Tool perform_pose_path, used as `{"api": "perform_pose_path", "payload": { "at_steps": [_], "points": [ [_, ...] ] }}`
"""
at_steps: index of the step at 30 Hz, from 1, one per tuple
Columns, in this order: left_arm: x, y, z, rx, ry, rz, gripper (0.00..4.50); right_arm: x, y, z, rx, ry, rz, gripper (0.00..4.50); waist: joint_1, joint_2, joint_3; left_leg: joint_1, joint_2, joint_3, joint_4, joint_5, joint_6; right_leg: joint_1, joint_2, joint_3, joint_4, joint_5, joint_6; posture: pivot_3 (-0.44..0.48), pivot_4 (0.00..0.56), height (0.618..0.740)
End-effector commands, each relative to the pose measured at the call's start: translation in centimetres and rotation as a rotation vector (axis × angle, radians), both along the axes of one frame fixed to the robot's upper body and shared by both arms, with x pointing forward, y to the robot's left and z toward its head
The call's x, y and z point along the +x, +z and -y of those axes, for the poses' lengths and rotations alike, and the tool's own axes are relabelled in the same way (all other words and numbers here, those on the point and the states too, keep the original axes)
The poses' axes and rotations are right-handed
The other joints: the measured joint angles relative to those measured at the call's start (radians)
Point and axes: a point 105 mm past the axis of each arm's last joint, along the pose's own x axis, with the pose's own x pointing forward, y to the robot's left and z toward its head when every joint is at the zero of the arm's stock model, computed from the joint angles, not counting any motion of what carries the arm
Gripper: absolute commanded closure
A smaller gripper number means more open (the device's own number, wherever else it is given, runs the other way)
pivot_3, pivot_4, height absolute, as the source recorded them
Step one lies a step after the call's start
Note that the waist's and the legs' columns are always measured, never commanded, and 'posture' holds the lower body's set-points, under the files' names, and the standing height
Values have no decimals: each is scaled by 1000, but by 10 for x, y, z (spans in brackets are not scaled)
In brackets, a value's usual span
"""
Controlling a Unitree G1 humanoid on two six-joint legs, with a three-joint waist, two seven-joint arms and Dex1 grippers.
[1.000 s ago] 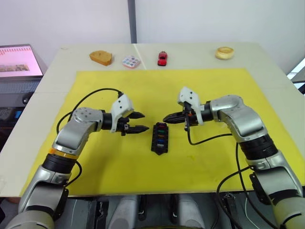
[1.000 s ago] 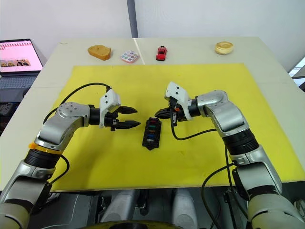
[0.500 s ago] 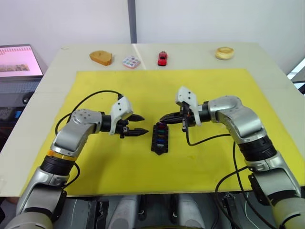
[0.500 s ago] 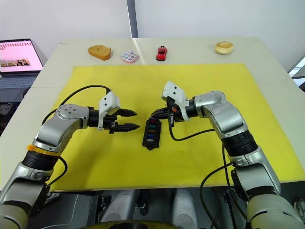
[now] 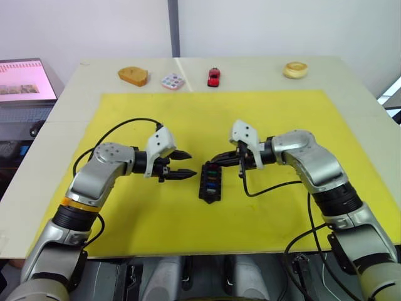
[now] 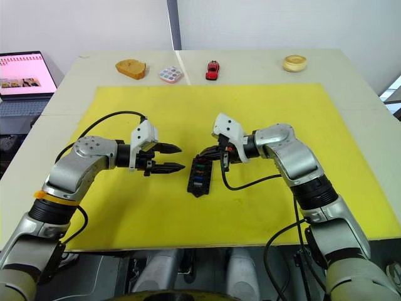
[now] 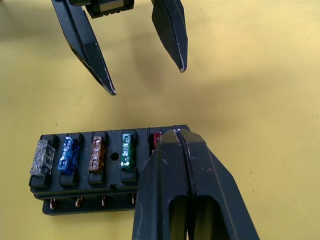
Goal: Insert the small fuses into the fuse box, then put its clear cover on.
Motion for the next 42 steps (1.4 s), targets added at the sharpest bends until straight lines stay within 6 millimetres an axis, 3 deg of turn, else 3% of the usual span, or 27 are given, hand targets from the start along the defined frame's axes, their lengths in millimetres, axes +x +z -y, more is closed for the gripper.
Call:
{"api": "perform_pose_path", "payload": {
  "at_steps": [1,13,17,21,24,26,29,32,33,35,38,42],
  "points": [
    [-1,13,-1,-12,-3,46,1624,-1,-17,6,-69,-16,-30,4487,0,0,0,0,0,0,0,0,0,0,0,0,0,0,0,0,150,740],
    [-4,11,-8,-3,15,46,1624,-2,-15,5,-63,-16,-34,4487,1,0,0,8,0,0,0,-4,2,3,-1,0,-1,0,0,0,150,740],
    [-4,10,-15,-13,56,44,1624,-3,12,0,36,9,-6,4487,0,0,0,8,0,0,0,-4,2,3,-1,0,-1,0,0,0,150,740],
    [-16,16,-30,-109,191,47,1624,-4,64,9,182,-50,59,4487,-2,0,0,7,0,0,-1,-4,2,1,-4,1,-1,0,0,0,150,740],
    [-27,28,-58,-186,380,84,1624,2,88,48,297,-216,135,4487,1,0,0,7,0,0,-2,-5,3,1,-4,2,-1,0,0,0,150,740],
    [-30,31,-81,-185,504,126,1624,8,87,83,301,-355,173,4487,8,0,0,7,0,-1,-2,-5,3,2,-4,1,-2,0,0,0,150,740],
    [-31,28,-128,-136,701,168,1624,16,79,155,299,-598,208,4487,18,0,0,8,-1,-1,-2,-6,4,4,-4,1,-4,0,0,0,150,740],
    [-30,23,-169,-71,854,208,265,13,73,213,296,-782,232,3133,27,1,0,9,-1,1,-3,-6,4,3,-4,1,-3,-1,-2,0,150,740],
    [-31,18,-181,-43,894,216,0,10,69,231,292,-833,240,2615,26,1,0,9,-1,1,-3,-6,4,3,-4,2,-3,-2,-4,0,150,740],
    [-38,7,-196,-16,936,204,0,5,62,256,261,-905,255,1649,24,1,0,10,0,2,-4,-6,4,3,-4,2,-3,-2,-4,0,150,740],
    [-42,-1,-203,-16,951,191,0,3,57,271,236,-951,269,36,18,1,0,14,0,4,-9,-5,4,4,-5,3,-6,-2,-4,0,150,740],
    [-36,6,-202,-41,952,215,0,9,54,275,154,-967,273,36,9,1,0,14,1,4,-11,-5,3,3,-5,4,-6,-2,-4,0,150,740]
  ]
}}
